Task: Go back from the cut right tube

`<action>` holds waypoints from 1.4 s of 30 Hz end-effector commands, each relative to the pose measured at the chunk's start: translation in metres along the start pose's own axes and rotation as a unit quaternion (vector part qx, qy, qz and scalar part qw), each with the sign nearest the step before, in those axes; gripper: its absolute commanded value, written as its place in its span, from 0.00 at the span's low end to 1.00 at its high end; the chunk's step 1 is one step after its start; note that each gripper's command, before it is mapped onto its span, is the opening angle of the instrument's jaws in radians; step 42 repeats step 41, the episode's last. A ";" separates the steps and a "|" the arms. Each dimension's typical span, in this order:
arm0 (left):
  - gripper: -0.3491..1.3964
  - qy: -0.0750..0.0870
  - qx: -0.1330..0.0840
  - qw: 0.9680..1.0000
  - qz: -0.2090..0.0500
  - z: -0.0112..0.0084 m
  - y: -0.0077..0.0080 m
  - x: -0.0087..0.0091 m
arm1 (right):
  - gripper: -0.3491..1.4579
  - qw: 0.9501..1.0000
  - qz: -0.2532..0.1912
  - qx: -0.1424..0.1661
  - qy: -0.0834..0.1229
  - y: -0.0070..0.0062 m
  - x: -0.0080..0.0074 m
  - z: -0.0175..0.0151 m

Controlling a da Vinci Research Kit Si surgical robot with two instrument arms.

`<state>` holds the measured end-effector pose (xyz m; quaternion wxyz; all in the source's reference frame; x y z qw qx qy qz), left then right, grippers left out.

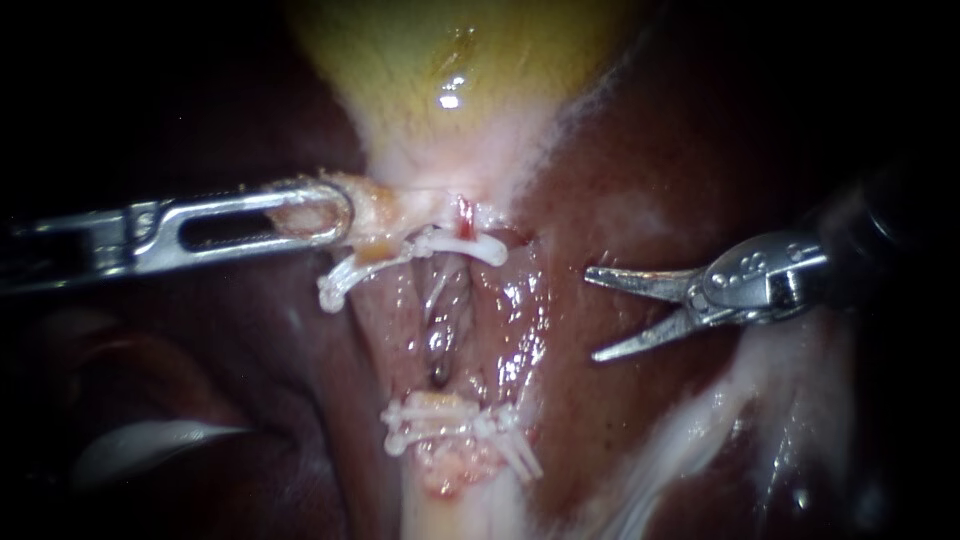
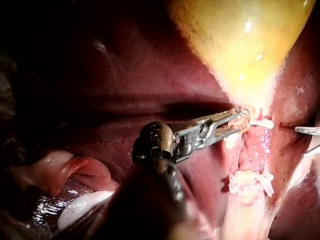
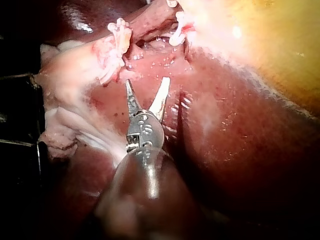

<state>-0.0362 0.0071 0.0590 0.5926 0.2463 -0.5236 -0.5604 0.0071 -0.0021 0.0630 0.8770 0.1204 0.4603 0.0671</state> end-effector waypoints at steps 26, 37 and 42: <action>0.00 0.014 -0.012 1.000 0.005 0.0083 0.0057 0.0043 | 0.99 1.000 -0.009 0.013 0.007 -0.0004 0.0000 -0.0002; 0.00 0.020 -0.012 1.000 0.007 0.0092 0.0056 0.0050 | 0.99 1.000 -0.010 0.015 0.007 -0.0004 0.0000 -0.0003; 0.00 0.020 -0.012 1.000 0.006 0.0091 0.0056 0.0050 | 0.99 1.000 -0.010 0.015 0.007 -0.0004 0.0000 -0.0003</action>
